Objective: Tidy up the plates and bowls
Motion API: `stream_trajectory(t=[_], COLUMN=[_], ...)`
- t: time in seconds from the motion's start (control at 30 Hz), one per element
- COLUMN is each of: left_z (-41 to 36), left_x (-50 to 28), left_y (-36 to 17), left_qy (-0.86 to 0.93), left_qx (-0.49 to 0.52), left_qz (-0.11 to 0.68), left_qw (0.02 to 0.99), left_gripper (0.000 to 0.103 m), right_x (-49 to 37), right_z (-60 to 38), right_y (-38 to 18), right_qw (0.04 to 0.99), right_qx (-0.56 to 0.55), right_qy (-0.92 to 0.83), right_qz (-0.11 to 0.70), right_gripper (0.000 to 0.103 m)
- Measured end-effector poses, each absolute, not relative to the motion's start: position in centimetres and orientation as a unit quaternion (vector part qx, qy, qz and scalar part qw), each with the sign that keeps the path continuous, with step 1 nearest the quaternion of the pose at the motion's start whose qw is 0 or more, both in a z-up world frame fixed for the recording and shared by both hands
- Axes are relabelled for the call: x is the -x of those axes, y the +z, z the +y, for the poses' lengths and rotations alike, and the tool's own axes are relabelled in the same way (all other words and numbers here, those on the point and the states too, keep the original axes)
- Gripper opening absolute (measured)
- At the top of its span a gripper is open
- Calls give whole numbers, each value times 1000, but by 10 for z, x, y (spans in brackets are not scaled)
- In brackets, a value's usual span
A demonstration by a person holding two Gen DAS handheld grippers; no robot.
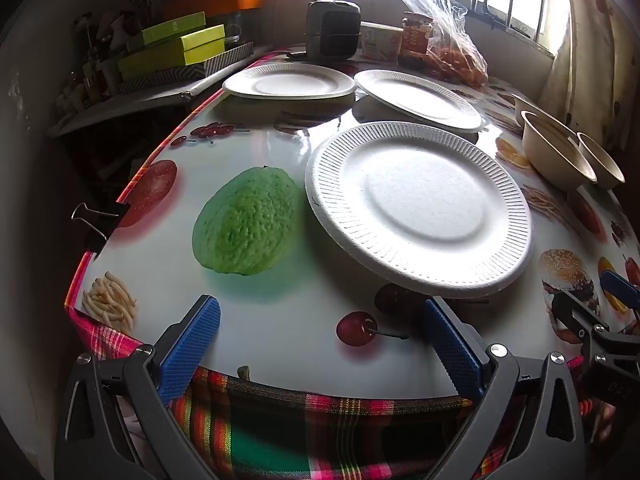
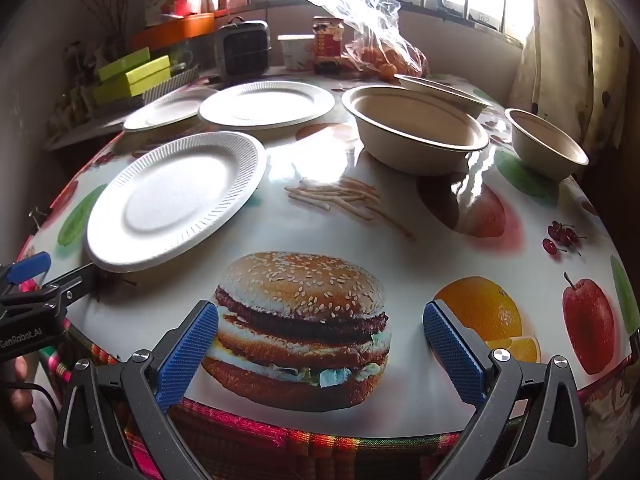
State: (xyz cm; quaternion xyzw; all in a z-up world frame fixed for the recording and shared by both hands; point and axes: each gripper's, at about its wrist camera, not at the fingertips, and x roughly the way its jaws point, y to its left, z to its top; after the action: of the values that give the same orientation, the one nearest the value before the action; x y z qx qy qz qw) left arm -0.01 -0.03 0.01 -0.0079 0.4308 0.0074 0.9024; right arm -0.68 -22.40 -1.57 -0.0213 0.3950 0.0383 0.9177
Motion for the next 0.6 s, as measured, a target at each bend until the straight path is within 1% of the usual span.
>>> stream_trajectory(t=[0.3,0.43,0.6], left_z=[0,-5,-9], left_x=[2,14,15], left_y=[4,9,38], left_qy=[5,7,3], left_qx=[16,9,0], left_qz=[439,409,376], left_qw=[898,912,926], left_gripper=[101,101,101], right_x=[11,20,26], right_z=[-231,-236,-239], right_y=[-12,-1,12], right_qw=[921,930,942], right_qx=[0,-9,-8], right_qy=[46,44,40], right_qz=[387,364,333], right_gripper=[103,103,103])
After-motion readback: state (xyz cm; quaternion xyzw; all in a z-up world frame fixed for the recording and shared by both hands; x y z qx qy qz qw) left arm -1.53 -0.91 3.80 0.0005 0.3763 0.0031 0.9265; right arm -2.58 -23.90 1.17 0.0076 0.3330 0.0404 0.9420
